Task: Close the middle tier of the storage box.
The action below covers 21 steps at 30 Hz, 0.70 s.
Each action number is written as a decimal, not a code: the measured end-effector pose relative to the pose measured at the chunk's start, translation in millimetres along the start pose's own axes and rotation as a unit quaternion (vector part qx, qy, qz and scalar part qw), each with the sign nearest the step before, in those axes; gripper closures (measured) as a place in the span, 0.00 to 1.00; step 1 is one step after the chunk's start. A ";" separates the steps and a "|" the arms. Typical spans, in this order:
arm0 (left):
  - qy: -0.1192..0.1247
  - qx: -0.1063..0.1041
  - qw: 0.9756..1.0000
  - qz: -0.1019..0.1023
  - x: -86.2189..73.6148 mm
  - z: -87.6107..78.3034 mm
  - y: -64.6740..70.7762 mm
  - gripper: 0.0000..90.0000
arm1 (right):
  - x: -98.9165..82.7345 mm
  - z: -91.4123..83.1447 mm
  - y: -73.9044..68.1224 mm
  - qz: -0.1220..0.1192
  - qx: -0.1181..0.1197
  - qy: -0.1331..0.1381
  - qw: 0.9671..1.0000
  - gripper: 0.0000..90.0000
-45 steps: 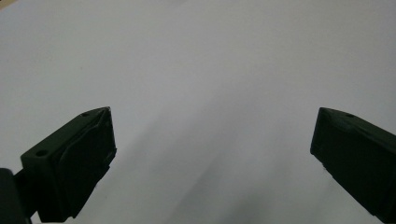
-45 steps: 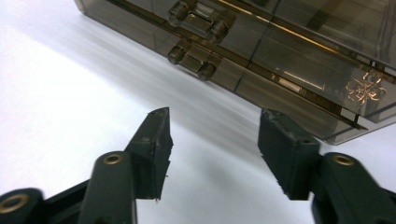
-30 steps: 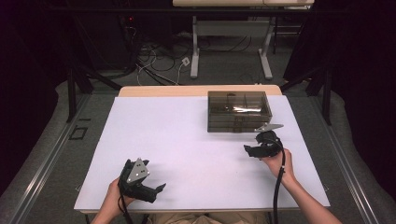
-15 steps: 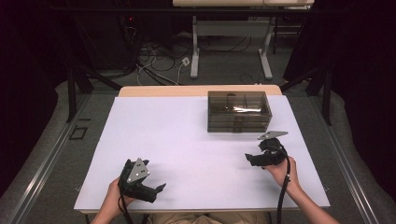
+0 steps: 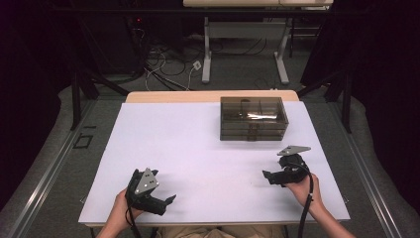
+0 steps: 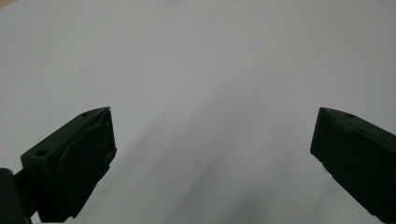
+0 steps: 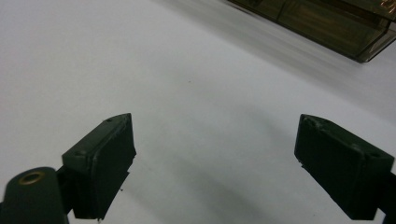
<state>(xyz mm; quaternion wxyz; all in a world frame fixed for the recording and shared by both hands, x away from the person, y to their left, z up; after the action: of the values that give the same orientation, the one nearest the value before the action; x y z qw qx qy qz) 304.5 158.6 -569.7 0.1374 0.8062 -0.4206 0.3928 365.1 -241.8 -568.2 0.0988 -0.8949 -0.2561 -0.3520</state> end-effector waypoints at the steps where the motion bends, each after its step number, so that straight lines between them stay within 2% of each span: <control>1: 0.000 0.000 1.000 0.000 0.0 0.0 0.0 0.00 | -1.3 -0.4 -1.0 0.002 0.004 -0.001 1.000 0.12; 5: 0.000 0.000 1.000 0.000 -0.1 0.0 -0.1 0.00 | -4.9 -3.3 -2.5 -0.010 0.004 0.000 1.000 0.08; 8: -0.001 0.000 1.000 0.000 0.1 0.1 0.1 0.00 | -7.3 -5.9 -4.3 -0.004 0.008 -0.001 1.000 0.06; 21: -0.001 0.000 1.000 -0.001 0.1 0.1 0.2 0.00 | -16.4 -15.5 -9.5 -0.005 0.015 0.008 1.000 0.01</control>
<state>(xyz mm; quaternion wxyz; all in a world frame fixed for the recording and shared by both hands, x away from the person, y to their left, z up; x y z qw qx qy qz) 304.4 158.4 -569.8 0.1371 0.8067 -0.4201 0.3924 340.9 -245.6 -568.1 0.1124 -0.8889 -0.2653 -0.3562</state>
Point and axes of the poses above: each handheld gripper's, and its own axes: z roughly forward along the jaws, x roughly out of its top, y roughly to its right, the point moved 6 cm from there along z, roughly forward along the jaws
